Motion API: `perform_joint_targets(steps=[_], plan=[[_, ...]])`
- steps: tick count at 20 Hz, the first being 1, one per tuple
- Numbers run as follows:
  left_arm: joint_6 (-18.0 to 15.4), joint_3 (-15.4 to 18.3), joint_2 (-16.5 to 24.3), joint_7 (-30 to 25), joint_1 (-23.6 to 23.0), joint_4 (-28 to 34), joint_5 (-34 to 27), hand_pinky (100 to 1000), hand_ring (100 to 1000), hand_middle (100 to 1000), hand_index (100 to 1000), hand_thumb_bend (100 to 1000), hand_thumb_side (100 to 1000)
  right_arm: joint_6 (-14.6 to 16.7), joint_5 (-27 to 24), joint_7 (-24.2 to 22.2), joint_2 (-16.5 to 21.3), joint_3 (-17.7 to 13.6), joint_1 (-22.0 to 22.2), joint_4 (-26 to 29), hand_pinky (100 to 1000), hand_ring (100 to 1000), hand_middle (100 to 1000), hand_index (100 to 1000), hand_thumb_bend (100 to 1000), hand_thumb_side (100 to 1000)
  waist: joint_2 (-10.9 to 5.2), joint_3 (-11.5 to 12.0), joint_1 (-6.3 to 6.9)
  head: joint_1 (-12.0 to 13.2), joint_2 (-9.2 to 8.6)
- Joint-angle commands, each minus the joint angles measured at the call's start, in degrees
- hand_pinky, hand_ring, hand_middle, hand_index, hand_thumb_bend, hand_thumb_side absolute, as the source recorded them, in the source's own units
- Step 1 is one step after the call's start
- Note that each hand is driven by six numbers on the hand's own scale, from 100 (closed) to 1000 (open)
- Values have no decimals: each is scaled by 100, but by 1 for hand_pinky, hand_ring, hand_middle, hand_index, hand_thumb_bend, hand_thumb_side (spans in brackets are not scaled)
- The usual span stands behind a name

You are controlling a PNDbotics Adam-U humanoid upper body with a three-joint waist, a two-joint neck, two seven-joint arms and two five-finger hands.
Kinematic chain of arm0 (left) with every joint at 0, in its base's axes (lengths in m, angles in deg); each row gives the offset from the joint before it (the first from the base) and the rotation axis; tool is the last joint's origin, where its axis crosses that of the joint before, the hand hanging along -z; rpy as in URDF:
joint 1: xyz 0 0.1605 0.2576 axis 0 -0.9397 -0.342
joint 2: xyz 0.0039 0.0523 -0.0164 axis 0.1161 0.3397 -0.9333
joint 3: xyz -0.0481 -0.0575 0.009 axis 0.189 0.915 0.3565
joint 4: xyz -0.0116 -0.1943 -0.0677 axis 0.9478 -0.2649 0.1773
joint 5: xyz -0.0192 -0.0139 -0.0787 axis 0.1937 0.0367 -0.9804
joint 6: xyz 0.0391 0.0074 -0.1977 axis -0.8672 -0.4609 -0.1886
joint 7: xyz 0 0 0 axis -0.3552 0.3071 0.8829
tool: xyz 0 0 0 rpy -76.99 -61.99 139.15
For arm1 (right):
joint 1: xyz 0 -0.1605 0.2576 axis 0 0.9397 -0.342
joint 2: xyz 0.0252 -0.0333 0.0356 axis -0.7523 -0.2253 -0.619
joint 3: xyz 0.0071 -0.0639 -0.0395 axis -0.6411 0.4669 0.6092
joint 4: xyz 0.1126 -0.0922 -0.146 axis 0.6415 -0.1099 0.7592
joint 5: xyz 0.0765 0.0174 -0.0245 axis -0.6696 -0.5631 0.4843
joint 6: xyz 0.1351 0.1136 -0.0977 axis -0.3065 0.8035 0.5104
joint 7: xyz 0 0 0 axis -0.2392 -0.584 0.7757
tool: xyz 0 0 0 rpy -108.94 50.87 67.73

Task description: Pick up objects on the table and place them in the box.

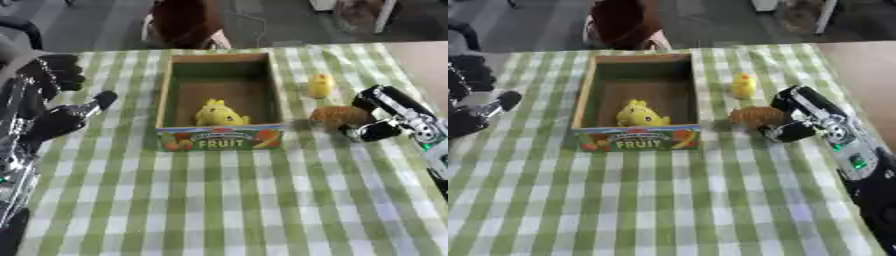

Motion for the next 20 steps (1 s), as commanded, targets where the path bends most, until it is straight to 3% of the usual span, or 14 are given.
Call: perform_joint_targets(steps=[1, 10, 16, 20], plan=[[-8, 66, 84, 7, 31, 44, -30, 683, 640, 588, 713, 745, 165, 0, -8, 107, 119, -85, -95, 140, 560, 381, 223, 276, 392, 100, -87, -4, -13, -13, -16], [-6, 71, 86, 9, 14, 36, -30, 690, 640, 588, 713, 740, 165, -6, -156, 193, 179, -107, -230, 536, 545, 355, 195, 252, 391, 100, -101, -6, -20, -4, -17], [-14, 74, 85, -5, -1, 23, -25, 693, 639, 587, 712, 738, 164, 43, -106, 128, 232, -71, -676, 947, 550, 358, 199, 255, 385, 100, -134, -7, -24, -14, -12], [-23, 36, 36, -40, 16, 26, -35, 694, 639, 587, 712, 739, 164, 78, 113, 111, 116, -50, -1078, 928, 552, 360, 202, 256, 381, 100, -159, 24, -29, -44, -2]])
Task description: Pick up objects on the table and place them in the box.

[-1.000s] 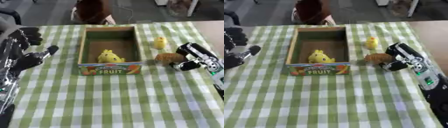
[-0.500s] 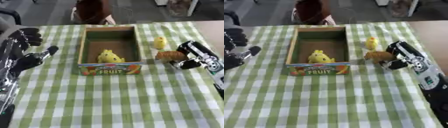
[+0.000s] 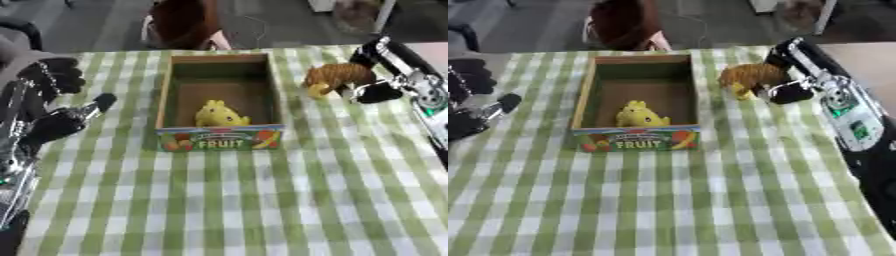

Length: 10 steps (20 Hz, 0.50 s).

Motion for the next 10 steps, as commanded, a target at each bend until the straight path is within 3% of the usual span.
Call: perform_joint_targets(steps=[1, 10], plan=[[-16, 29, 23, -35, 69, 60, -35, 695, 639, 587, 712, 737, 163, 36, 176, 0, 11, -28, -338, 75, 554, 364, 206, 259, 381, 100, -112, 31, -9, -44, 1], [-42, -18, -134, -72, 220, 124, -64, 696, 638, 585, 711, 742, 158, 35, 844, -14, -815, -254, -1124, -783, 558, 374, 215, 270, 382, 100, -63, 291, 47, -249, -43]])
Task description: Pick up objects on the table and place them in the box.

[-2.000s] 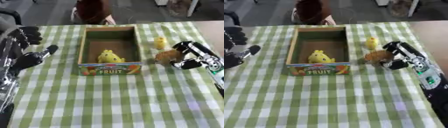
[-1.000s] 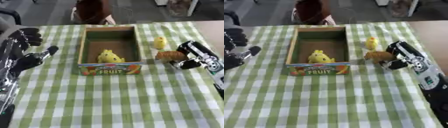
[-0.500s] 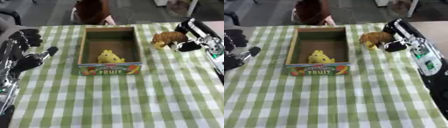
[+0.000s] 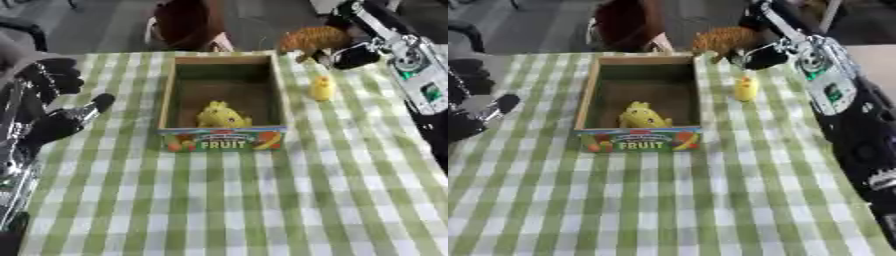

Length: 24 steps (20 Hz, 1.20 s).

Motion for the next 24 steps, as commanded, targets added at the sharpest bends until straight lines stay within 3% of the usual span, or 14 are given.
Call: perform_joint_targets(steps=[1, 5, 8, 10, 11, 12, 18, 21, 24], plan=[[-18, -19, 22, -40, 123, 124, -43, 696, 638, 585, 711, 742, 158, 14, 300, 44, -186, -153, -284, -241, 558, 374, 215, 270, 382, 100, -67, 48, 11, -93, -51], [-18, -25, 4, -53, 144, 137, -45, 696, 638, 584, 711, 745, 156, 93, 504, 132, -273, -211, -335, -410, 561, 383, 225, 280, 385, 100, -56, 73, 20, -124, -70], [-31, -72, -75, -101, 259, 181, -57, 696, 638, 584, 711, 745, 156, -11, 720, 183, -497, -278, -408, -659, 561, 383, 225, 280, 385, 100, -13, 253, 35, -289, -141], [-36, -96, -123, -126, 315, 197, -68, 697, 636, 582, 711, 749, 157, -59, 885, 238, -628, -381, -370, -806, 569, 431, 280, 348, 393, 100, 40, 354, 56, -384, -188], [-36, -117, -152, -144, 345, 203, -76, 697, 636, 582, 711, 749, 157, -123, 970, 289, -740, -462, -356, -922, 570, 436, 284, 355, 533, 100, 61, 427, 58, -437, -203], [-37, -133, -177, -159, 372, 207, -83, 697, 635, 581, 711, 750, 157, -200, 1056, 358, -861, -526, -362, -1051, 571, 445, 298, 373, 396, 100, 81, 484, 57, -482, -217], [-37, -166, -235, -195, 428, 213, -98, 697, 634, 580, 710, 753, 158, -406, 1616, 695, -1271, -571, -386, -1458, 592, 494, 379, 482, 402, 100, 139, 596, 58, -569, -255], [-38, -171, -246, -200, 429, 214, -102, 698, 634, 579, 710, 754, 158, -345, 1872, 592, -1354, -531, -361, -1536, 627, 569, 474, 604, 430, 100, 149, 603, 57, -568, -259], [-37, -169, -248, -200, 423, 211, -101, 698, 634, 579, 710, 755, 159, -252, 2065, 381, -1374, -499, -353, -1530, 714, 727, 666, 800, 457, 170, 151, 594, 54, -563, -261]])
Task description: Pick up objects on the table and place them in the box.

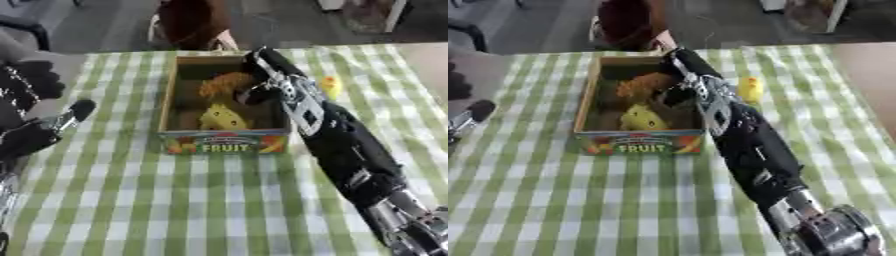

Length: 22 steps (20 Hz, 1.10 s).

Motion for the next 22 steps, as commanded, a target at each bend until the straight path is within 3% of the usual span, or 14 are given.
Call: perform_joint_targets(steps=[1, 3, 5, 13, 22], plan=[[-6, 7, 49, -13, 78, 108, -16, 698, 634, 579, 710, 756, 159, 96, 209, -183, 12, 9, -121, 99, 750, 781, 735, 833, 476, 205, -91, -2, 2, -8, -57], [-5, 10, 48, -13, 72, 102, -13, 698, 634, 579, 710, 755, 159, 172, 236, -210, 37, 7, -141, 221, 796, 825, 788, 870, 485, 269, -100, -16, -2, 0, -58], [-5, 16, 52, -9, 65, 97, -9, 698, 634, 578, 710, 756, 159, 263, 221, -238, 87, 34, -168, 355, 824, 847, 815, 892, 526, 271, -112, -35, -7, 13, -56], [1, 30, 92, 5, 1, 55, 9, 698, 634, 578, 710, 758, 160, 455, -274, -515, 429, 122, -386, 1020, 823, 839, 807, 899, 523, 256, -182, -132, -40, 51, -24], [-3, 83, 160, 50, -78, 30, 42, 698, 633, 577, 709, 759, 161, 183, -591, -637, 1261, -14, -306, 1261, 802, 802, 761, 889, 489, 223, -207, -284, -89, 181, -52]])
